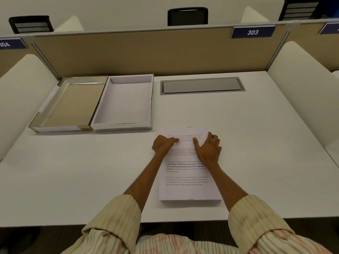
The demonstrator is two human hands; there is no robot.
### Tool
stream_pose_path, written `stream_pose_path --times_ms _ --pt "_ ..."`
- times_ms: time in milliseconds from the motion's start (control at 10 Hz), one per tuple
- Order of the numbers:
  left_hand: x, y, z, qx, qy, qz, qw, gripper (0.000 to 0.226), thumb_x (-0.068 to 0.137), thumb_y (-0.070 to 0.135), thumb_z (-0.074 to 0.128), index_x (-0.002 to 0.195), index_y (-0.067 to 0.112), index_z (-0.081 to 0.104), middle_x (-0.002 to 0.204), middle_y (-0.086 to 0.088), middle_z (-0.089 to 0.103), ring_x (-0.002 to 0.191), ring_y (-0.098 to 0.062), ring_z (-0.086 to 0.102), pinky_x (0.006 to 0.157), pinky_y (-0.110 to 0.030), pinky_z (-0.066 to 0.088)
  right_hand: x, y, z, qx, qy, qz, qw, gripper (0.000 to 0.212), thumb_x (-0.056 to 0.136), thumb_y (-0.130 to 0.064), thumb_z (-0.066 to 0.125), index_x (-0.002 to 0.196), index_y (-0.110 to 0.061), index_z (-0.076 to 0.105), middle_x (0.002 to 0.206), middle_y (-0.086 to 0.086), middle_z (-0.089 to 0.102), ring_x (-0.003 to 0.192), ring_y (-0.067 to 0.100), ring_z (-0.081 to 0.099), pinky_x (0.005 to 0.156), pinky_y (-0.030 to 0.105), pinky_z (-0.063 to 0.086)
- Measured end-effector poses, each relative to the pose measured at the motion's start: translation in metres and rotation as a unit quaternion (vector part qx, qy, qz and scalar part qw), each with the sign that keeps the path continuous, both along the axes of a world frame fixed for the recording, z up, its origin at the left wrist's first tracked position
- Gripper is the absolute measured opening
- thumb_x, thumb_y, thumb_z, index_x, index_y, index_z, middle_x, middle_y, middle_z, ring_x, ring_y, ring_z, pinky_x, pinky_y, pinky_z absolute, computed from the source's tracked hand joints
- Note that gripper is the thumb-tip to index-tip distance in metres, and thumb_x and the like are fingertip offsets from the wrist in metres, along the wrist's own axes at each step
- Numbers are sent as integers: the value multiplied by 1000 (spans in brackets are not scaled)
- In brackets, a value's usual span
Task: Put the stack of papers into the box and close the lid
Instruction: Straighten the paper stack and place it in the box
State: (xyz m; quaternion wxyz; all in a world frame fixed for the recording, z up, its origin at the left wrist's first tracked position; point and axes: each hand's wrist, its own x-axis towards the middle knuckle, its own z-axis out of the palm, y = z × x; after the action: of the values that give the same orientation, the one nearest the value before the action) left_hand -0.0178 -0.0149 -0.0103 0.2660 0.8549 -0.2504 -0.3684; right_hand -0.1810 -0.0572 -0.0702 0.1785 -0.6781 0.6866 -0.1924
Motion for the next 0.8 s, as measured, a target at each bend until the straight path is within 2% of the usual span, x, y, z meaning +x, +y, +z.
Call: stream_pose_path --times_ms 100,300,400,500,600,700,800 --pt "1 0 1 28 -14 -16 999 56 68 38 81 107 2 63 113 -12 70 106 -30 66 91 -36 52 1 1 -3 -12 1 -4 1000 75 87 -60 48 138 -7 39 129 14 50 118 31 47 91 46 42" --pt "9 -3 -5 45 25 13 999 73 61 43 86 116 3 57 122 -13 66 113 -32 63 99 -42 51 1 1 -5 -25 3 -9 1000 75 86 -60 48 138 -7 40 129 13 50 118 30 48 92 46 41" --pt "4 -2 -6 77 16 28 997 80 64 48 82 125 5 52 135 -14 52 128 -32 46 106 -39 41 1 2 -5 -30 1 -12 999 75 86 -60 48 138 -7 40 129 13 51 118 30 48 92 45 41" --pt "-4 -4 -5 80 26 66 994 78 67 43 82 127 5 49 138 -18 44 131 -32 37 103 -40 39 3 2 -5 -34 5 -13 999 74 86 -61 48 137 -8 41 128 13 51 117 29 49 91 44 42" --pt "-2 -8 -6 54 55 76 994 83 62 39 84 127 3 49 134 -15 51 128 -33 46 105 -43 42 3 2 -4 -34 6 -14 999 74 86 -61 48 137 -8 41 128 13 51 116 29 49 91 44 42" --pt "14 -18 -31 16 88 57 994 85 43 40 82 117 4 59 121 -13 65 110 -34 63 97 -45 53 2 2 -5 -36 7 -14 999 74 85 -61 48 137 -8 40 128 13 51 116 30 49 91 44 42" --pt "25 -16 -35 -28 174 64 982 78 46 26 85 116 1 62 115 -16 69 100 -36 69 91 -47 57 3 2 -6 -36 6 -15 999 75 85 -61 48 137 -8 40 128 13 51 117 29 48 91 44 41"
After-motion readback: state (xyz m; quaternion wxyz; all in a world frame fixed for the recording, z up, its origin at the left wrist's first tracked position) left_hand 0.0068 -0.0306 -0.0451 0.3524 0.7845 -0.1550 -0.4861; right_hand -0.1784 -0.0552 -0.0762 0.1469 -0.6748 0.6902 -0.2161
